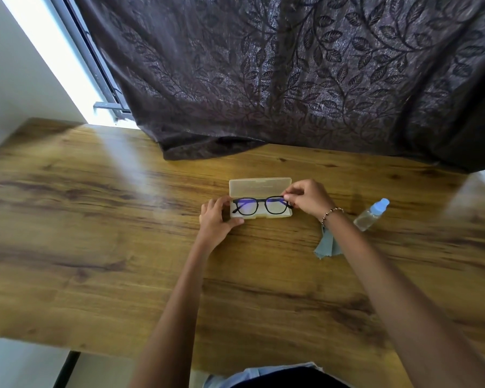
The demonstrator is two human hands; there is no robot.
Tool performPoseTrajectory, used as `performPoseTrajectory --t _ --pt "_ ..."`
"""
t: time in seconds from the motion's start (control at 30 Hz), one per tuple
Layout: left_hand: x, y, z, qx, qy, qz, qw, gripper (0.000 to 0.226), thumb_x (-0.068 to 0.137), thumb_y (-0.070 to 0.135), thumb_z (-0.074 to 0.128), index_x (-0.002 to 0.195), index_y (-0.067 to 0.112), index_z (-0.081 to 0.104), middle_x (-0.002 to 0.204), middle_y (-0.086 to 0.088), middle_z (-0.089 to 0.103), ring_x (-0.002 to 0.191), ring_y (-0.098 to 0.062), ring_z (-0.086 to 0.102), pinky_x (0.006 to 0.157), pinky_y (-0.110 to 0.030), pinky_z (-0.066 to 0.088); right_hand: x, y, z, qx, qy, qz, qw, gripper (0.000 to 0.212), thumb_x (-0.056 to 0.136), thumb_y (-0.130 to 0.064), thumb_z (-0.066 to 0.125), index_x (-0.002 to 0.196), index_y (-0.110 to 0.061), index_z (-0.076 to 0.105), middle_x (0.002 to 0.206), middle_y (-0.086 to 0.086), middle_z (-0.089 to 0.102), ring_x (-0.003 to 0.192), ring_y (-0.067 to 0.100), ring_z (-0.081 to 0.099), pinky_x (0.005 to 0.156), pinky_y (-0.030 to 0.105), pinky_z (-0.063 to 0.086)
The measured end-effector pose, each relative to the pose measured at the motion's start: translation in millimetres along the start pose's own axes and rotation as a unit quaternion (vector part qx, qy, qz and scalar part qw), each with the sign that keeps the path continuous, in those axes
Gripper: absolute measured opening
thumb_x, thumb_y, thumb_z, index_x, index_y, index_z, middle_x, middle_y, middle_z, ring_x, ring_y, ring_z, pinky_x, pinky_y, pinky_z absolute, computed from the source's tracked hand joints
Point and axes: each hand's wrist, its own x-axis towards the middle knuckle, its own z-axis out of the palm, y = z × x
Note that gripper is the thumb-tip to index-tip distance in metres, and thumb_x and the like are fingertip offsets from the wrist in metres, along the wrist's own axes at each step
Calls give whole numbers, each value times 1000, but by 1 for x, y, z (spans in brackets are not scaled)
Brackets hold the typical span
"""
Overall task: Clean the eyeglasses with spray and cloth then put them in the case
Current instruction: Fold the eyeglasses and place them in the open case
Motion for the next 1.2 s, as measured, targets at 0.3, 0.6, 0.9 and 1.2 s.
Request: performPoseTrajectory --t 0.3,0.6,0.9,1.2 --pt "-1 4 -1 -1 -1 -7 1000 65 80 38 73 136 27 43 134 5 43 125 -17 32 103 -37 28 3 9 15 49 65 24 996 8 82 -6 72 90 -6 74 90 9 73 80 17 70 78 36 59" --pt "-1 4 0 7 1 -3 1000 64 80 37 73 135 27 44 132 4 44 124 -17 32 97 -32 27 -3 12 22 -21 76 3 997 14 80 -13 74 93 -8 75 95 4 62 86 13 55 75 21 43" --pt "-1 3 0 5 4 -5 1000 64 80 39 73 135 26 44 130 4 45 122 -16 33 99 -34 29 -7 13 25 -42 78 -55 995 24 82 -31 72 97 -13 72 92 -2 55 88 16 56 69 19 42" --pt "-1 3 -1 1 0 -2 1000 61 80 38 73 133 28 46 129 4 45 122 -17 34 97 -33 30 -6 8 26 -151 2 -126 980 50 76 -43 75 118 -18 64 113 0 53 119 20 42 105 33 31"
